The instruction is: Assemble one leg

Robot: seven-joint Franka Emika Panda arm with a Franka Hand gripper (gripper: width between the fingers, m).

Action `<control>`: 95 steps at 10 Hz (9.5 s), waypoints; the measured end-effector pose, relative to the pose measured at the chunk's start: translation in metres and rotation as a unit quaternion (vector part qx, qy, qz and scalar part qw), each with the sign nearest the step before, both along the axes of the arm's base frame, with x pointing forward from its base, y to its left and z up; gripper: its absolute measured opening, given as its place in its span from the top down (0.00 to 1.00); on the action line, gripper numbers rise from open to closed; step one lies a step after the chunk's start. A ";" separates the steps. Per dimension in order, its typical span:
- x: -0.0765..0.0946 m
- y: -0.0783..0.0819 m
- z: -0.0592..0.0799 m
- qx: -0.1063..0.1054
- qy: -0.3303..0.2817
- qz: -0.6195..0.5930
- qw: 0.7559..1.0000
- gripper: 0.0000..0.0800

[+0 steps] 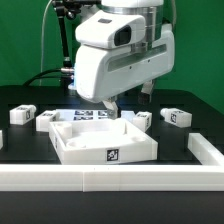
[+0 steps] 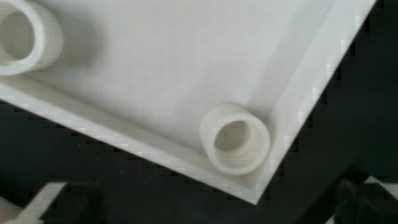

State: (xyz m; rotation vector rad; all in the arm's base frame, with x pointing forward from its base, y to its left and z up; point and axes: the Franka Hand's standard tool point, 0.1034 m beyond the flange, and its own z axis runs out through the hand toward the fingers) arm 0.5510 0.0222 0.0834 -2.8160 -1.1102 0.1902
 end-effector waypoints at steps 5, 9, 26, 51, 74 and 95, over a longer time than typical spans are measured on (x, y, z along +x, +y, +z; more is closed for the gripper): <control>0.000 0.000 0.000 0.000 0.000 0.000 1.000 0.19; -0.005 -0.005 -0.006 0.005 -0.017 0.045 0.999 0.19; -0.031 -0.034 -0.030 -0.022 -0.063 0.436 0.897 0.19; -0.137 -0.074 -0.077 0.018 -0.069 0.468 0.881 0.93; -0.062 0.033 -0.076 0.011 -0.077 0.400 0.913 0.26; -0.126 0.116 -0.031 -0.018 -0.092 -0.098 0.991 0.19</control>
Offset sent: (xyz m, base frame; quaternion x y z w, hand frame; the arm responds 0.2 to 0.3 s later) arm 0.0000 0.0000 0.0000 0.0000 0.0000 0.0000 1.0000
